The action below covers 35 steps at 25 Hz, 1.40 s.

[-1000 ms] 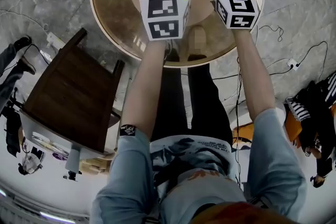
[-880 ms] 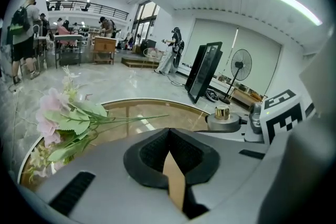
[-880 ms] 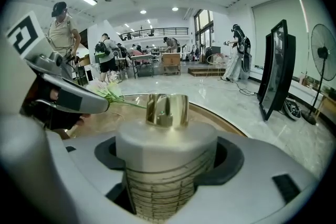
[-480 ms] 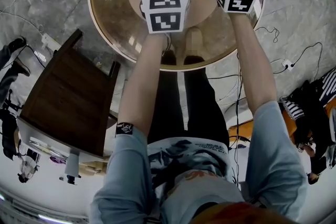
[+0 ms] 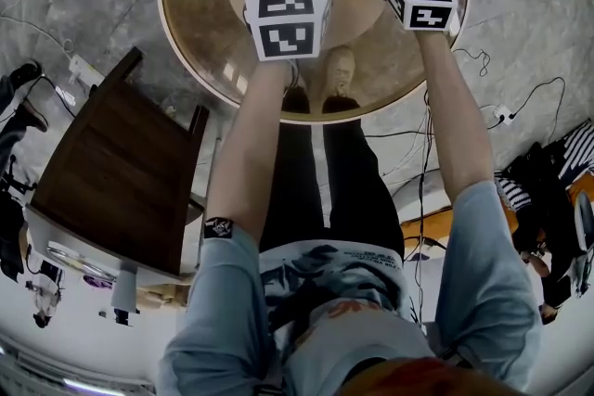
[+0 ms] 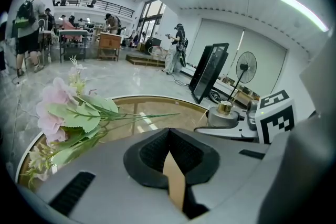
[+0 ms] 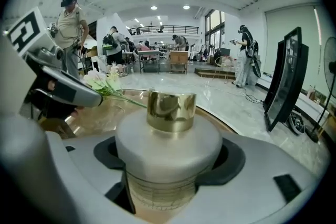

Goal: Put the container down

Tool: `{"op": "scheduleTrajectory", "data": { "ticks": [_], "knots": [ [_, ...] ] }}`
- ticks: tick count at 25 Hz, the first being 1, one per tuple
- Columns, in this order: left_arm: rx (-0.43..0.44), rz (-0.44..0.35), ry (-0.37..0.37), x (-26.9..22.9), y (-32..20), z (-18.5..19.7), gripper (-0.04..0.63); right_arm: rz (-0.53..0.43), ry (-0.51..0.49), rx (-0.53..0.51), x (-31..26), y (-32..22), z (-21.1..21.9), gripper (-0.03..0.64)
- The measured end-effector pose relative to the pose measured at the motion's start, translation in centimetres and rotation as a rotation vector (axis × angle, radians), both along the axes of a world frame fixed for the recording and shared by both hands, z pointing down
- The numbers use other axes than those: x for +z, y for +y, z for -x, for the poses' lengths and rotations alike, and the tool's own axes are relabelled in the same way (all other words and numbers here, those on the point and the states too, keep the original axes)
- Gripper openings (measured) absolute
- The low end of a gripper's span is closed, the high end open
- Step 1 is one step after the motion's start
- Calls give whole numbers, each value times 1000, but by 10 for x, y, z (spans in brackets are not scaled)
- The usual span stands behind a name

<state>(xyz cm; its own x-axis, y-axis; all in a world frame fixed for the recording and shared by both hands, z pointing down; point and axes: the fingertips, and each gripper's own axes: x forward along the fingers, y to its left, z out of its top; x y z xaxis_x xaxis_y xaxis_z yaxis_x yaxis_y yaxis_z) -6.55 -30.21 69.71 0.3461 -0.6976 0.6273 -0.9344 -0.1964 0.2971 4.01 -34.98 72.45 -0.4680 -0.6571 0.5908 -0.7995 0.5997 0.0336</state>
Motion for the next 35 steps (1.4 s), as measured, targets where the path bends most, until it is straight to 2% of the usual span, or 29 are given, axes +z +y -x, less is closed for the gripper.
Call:
{"op": "scheduleTrajectory", "data": {
  "ticks": [11, 16, 24, 30, 32, 35],
  "knots": [
    [-12, 5, -9, -2, 18, 1, 26, 27, 82, -28, 10, 15, -5, 376],
    [-41, 17, -42, -2, 32, 10, 26, 57, 125, -67, 15, 18, -7, 379],
    [-71, -30, -63, -23, 48, 10, 26, 91, 161, -113, 11, 30, -7, 365],
    [-117, -72, -56, -55, 67, 10, 26, 74, 93, -88, -26, 54, -22, 363],
    [-148, -90, -51, -73, 75, 13, 26, 75, 49, -68, -44, 69, -30, 329],
    [-201, -117, -38, -101, 92, 17, 26, 82, -29, -25, -74, 93, -41, 239]
  ]
}}
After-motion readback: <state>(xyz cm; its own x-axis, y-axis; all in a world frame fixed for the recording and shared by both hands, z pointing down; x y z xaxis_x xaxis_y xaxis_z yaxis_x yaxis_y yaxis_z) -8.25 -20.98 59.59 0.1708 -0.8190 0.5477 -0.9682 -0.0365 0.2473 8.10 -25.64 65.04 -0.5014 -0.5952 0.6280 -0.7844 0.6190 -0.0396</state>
